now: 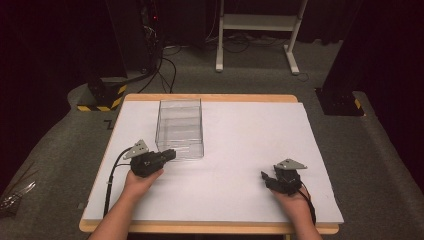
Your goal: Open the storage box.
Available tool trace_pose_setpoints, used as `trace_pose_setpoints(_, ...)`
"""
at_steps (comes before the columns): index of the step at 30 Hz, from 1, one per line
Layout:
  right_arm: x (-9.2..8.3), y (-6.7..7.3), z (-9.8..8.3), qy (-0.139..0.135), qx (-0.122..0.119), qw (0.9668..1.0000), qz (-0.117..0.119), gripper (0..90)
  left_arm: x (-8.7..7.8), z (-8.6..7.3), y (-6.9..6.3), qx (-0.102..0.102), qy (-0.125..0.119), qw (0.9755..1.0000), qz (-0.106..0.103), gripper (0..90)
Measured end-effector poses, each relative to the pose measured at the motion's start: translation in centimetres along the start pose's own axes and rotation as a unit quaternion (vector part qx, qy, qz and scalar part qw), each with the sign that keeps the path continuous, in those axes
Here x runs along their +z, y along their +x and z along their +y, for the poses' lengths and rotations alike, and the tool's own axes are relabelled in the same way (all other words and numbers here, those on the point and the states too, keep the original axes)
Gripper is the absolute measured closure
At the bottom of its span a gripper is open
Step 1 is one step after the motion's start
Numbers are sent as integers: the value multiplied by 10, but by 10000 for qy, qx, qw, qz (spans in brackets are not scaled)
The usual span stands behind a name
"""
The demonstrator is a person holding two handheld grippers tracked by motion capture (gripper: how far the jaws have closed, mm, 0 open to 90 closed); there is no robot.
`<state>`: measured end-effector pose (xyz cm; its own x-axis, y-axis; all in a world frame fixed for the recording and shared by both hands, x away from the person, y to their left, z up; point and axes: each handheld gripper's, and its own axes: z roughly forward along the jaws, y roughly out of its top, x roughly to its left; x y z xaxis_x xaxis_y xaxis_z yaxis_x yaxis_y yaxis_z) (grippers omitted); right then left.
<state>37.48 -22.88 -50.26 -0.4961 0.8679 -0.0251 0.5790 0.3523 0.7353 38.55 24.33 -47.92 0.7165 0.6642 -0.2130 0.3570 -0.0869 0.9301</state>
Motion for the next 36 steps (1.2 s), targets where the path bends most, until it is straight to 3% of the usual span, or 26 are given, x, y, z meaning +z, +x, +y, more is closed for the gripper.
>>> trace_pose_setpoints(14, 0, 0, 0, -3, -25, 10000, 12, 419, -13, -7, -15, 92, 52, 9999, -116, 812)
trace_pose_setpoints(36, 0, 1, 0, -9, -34, 10000, 6, 423, -34, -21, -39, 79, 52, 9994, -332, 823)
